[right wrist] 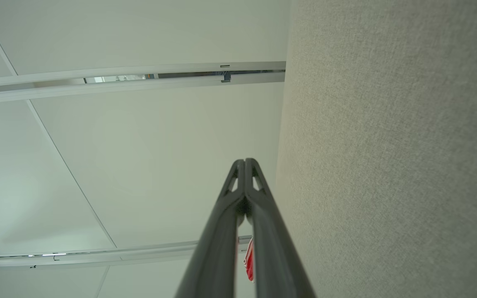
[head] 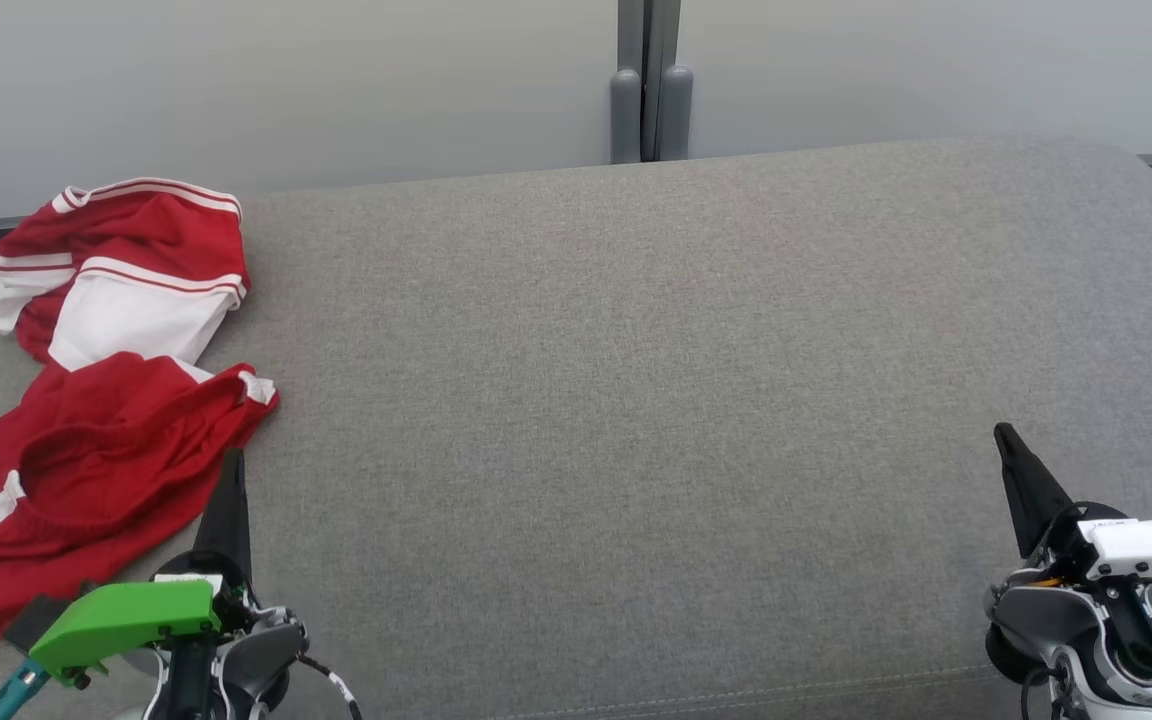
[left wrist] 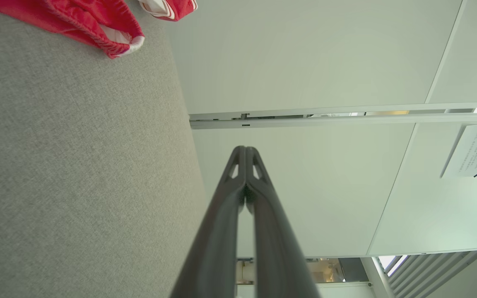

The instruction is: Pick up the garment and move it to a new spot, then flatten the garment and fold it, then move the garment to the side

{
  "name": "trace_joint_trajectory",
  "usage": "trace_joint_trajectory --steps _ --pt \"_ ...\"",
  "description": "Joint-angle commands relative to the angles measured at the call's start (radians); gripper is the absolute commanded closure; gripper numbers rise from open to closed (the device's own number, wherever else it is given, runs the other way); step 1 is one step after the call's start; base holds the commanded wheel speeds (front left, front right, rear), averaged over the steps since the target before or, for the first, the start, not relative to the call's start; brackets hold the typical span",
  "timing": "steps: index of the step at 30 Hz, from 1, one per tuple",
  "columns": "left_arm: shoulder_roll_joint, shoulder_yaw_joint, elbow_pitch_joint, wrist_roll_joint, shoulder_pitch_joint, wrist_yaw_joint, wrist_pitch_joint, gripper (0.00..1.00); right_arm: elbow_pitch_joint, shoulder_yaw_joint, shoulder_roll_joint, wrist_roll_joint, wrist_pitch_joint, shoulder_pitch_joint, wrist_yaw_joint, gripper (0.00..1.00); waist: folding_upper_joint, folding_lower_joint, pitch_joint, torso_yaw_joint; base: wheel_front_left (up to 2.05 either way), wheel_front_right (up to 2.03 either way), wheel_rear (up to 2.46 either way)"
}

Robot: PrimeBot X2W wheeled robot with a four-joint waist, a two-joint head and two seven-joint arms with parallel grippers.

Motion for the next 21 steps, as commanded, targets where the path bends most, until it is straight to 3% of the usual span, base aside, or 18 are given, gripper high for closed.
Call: trace_joint_trajectory --steps 1,2,12,21 --pt "0.0 -0.001 0.002 0.001 0.002 0.0 0.0 1.0 0.002 0.001 0.001 0.0 -0.001 0.002 0.0 1.0 0.0 0.0 0.0 0.0 0.0 0.0 0.0" --pt "-0.001 -0.001 0.01 0.001 0.006 0.001 -0.001 0.0 0.009 0.002 0.003 0.0 -0.001 0.008 0.0 0.0 0.0 0.0 0.0 0.0 0.0 0.0 0.0" --pt "-0.003 -0.029 0.026 0.016 0.036 0.0 -0.025 0.0 0.019 0.036 0.011 -0.022 -0.042 0.044 0.0 0.0 0.0 0.0 0.0 0.0 0.0 0.0 0.0" --pt "-0.002 -0.048 0.004 0.09 0.034 0.009 -0.057 0.0 -0.013 0.056 0.009 -0.116 -0.097 0.053 0.0 0.0 0.0 0.0 -0.001 0.0 0.0 0.0 0.0"
